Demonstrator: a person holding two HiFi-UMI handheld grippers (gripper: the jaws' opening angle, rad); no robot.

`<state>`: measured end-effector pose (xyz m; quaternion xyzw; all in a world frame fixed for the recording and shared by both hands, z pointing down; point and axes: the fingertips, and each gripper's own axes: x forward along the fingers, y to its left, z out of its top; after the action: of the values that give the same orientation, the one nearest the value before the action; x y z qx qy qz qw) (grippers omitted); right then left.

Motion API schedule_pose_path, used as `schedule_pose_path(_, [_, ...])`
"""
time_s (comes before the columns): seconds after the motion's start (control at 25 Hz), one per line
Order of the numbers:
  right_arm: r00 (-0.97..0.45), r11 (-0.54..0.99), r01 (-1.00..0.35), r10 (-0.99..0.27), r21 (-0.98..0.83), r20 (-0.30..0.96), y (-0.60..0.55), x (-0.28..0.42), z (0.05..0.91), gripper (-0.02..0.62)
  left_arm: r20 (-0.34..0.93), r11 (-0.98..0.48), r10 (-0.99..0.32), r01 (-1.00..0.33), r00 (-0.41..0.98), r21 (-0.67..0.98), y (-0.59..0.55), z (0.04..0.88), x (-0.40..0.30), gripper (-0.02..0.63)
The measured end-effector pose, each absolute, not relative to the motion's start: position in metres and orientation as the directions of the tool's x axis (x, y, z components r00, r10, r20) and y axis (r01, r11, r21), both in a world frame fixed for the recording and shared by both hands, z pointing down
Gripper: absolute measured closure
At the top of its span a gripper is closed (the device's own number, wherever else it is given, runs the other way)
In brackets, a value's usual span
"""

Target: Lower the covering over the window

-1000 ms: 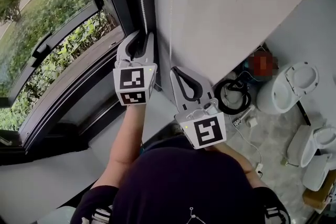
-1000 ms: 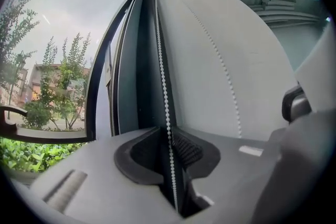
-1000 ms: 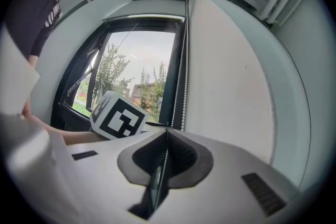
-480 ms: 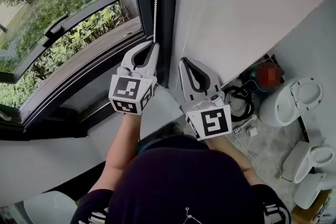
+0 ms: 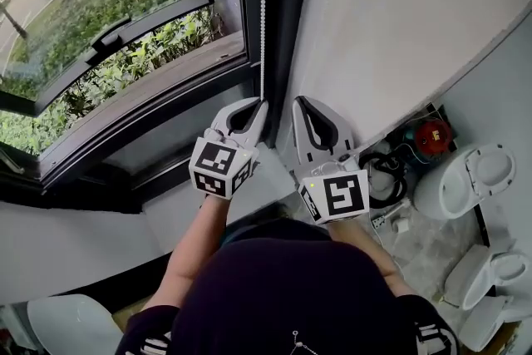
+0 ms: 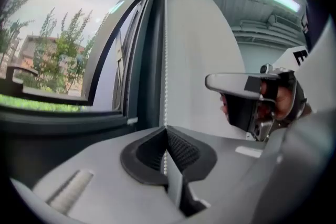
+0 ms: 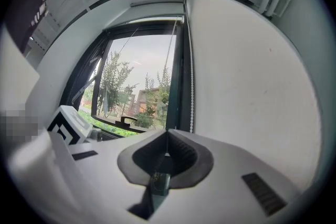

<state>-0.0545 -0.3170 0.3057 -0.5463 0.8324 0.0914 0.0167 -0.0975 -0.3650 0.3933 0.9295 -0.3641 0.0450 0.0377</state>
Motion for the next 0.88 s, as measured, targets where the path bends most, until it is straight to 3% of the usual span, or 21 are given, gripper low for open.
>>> schedule_pose_path(0.44, [-0.432,0.419,-0.9,-0.895,0.117,-0.113,-0.319,-0.054,0.314,0.583,0.26,-0.708,-0.649,-0.693,0.715,0.138,-0.353,0.491,-0.101,0.594])
schedule_pose_path(0.88, [-0.59,0.584,-0.807,-0.798,0.085,-0.121,-0.315,-0.085,0.309,0.581,0.366,-0.687,-0.61,-0.699,0.703,0.197,-0.335,0.552,-0.102,0.594])
